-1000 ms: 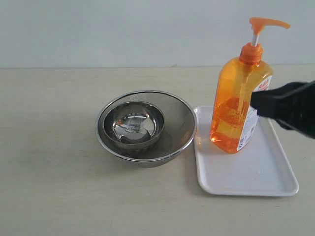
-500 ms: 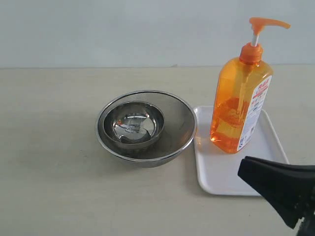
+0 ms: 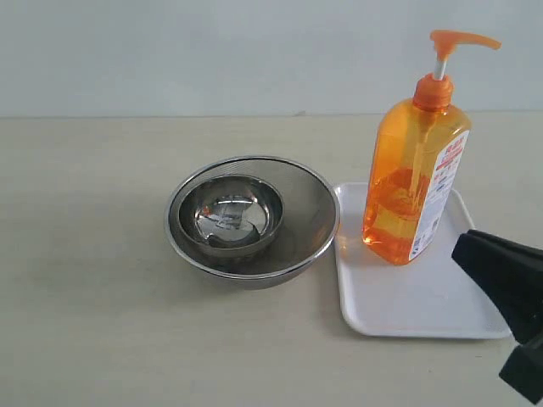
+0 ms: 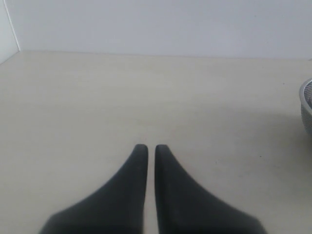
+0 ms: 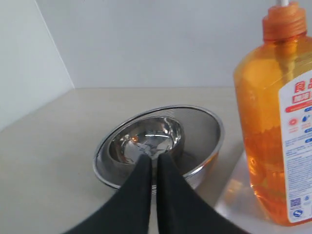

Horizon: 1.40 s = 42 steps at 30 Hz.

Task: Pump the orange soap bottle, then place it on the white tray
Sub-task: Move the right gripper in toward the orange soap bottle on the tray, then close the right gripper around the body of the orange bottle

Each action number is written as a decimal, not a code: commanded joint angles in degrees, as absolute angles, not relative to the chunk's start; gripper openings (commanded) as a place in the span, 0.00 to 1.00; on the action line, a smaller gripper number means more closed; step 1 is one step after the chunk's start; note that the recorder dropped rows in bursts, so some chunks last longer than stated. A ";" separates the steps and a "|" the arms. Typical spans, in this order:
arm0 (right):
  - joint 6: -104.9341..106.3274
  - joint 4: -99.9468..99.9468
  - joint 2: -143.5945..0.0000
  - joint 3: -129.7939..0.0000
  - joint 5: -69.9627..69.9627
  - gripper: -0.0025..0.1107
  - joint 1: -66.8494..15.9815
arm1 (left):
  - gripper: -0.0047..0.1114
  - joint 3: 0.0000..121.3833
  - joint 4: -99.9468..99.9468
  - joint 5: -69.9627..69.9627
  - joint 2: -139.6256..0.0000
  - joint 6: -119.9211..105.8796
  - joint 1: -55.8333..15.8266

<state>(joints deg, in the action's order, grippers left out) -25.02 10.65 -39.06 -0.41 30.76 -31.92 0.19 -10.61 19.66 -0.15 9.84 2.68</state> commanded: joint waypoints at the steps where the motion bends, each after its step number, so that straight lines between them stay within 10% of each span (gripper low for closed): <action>1: -18.86 7.24 -41.09 0.00 31.73 0.06 -32.00 | 0.08 0.00 -10.34 19.54 0.00 9.65 2.79; 7: -16.01 4.78 -48.94 -6.38 31.57 0.50 -32.00 | 0.08 0.00 -10.34 19.54 0.00 9.65 2.79; 10: -13.73 0.63 -54.37 -8.94 31.57 0.93 -32.00 | 0.08 0.00 -10.34 19.54 0.00 9.65 2.79; 42: 0.66 -21.58 -83.40 -24.29 42.82 0.94 -32.00 | 0.08 0.00 -10.34 19.54 0.00 9.65 2.79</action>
<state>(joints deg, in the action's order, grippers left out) -0.85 -20.70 -83.07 -23.87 42.09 -32.02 0.19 -10.50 19.66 -0.15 9.84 2.68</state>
